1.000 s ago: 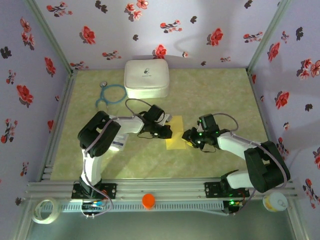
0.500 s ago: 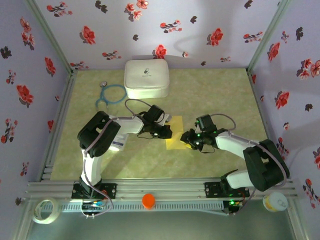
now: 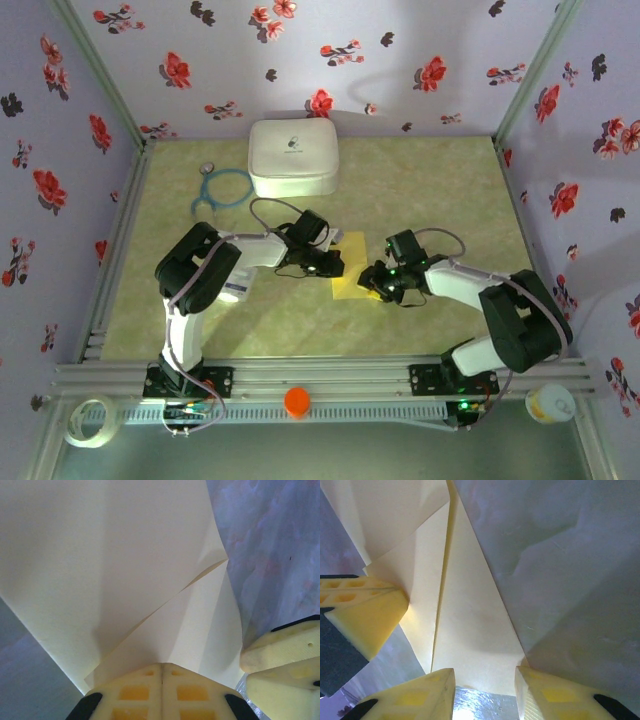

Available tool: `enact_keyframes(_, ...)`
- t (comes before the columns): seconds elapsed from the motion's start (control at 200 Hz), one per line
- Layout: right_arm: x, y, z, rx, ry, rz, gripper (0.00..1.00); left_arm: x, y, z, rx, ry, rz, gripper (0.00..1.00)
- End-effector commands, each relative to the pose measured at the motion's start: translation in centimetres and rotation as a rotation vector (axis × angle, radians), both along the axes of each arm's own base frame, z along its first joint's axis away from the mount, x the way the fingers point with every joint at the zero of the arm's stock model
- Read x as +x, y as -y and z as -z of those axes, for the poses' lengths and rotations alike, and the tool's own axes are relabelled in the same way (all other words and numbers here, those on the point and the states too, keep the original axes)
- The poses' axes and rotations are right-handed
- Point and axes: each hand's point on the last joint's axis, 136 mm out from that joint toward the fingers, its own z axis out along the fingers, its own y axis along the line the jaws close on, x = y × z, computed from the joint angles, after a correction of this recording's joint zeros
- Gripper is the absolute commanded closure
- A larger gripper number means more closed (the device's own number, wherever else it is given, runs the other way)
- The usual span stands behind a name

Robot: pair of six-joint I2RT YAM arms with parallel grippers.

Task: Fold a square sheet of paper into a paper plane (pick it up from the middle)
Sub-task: Turn over the paper at the center of the table.

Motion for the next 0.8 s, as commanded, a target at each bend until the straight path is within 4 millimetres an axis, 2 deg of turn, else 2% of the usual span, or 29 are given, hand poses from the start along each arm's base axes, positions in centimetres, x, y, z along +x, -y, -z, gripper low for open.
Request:
enact_keyframes(0.0, 1.3, -1.1, -0.3, 0.042, 0.017, 0.023, 0.62, -0.7, -1.4, 1.3, 0.066, -0.041, -0.015, 0.98)
enact_keyframes(0.38, 4.4, -2.6, -2.2, 0.107, 0.095, 0.021, 0.58, -0.7, -1.5, 1.3, 0.069, -0.042, -0.014, 0.98)
enact_keyframes(0.795, 6.6, -1.5, -2.2, 0.15, 0.127, 0.047, 0.63, -0.8, -1.7, 1.3, 0.068, -0.041, -0.018, 0.98)
